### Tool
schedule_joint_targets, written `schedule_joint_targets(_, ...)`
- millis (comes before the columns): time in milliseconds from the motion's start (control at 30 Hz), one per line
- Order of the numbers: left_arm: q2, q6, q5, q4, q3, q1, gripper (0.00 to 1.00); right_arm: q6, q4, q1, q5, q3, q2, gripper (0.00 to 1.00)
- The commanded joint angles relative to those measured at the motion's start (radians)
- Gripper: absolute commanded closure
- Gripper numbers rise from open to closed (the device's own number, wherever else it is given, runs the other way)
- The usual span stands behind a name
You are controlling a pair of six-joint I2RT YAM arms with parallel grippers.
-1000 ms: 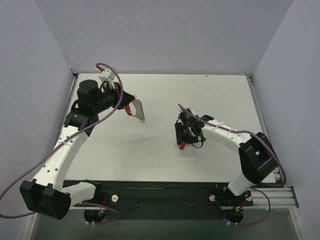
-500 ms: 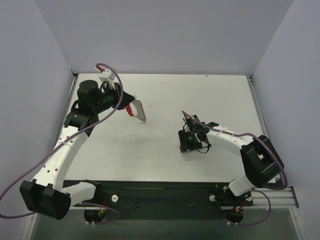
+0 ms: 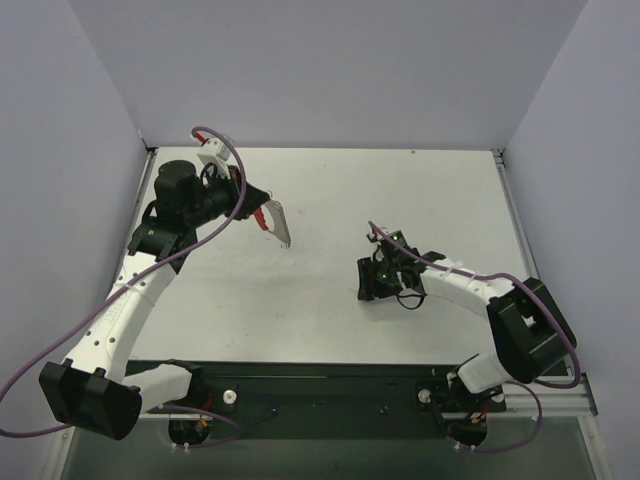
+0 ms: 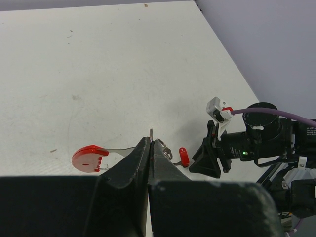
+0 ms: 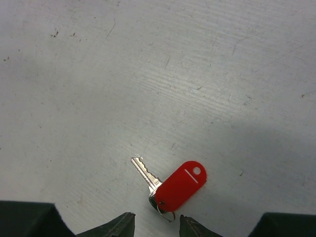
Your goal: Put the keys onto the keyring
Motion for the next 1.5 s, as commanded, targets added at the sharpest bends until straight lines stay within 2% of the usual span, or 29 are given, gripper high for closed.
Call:
schedule_joint_targets(0,-0.022,0.006,0.018,0.024,0.031,-0.006,1.00,-0.012,0.060,-0.012,-0.008,-0.004,0.009,0.62)
schedule_joint_targets(1000,-0.016,0.000,0.030,0.026,0.034,-0.006,1.00,0.028,0.045,-0.028,0.040,0.009,0.062,0.74)
schedule_joint_targets(1133,-0.018,-0.001,0.032,0.027,0.034,-0.006,1.00,0.028,0.045,-0.029,0.035,0.010,0.064,0.77)
schedule_joint_targets(1333,-0.022,0.003,0.029,0.024,0.038,-0.006,1.00,0.031,0.016,-0.028,0.009,0.018,0.049,1.00)
schedule_joint_targets(1467,-0.024,0.009,0.030,0.016,0.034,-0.006,1.00,0.060,0.013,-0.029,-0.020,0.033,0.021,1.00)
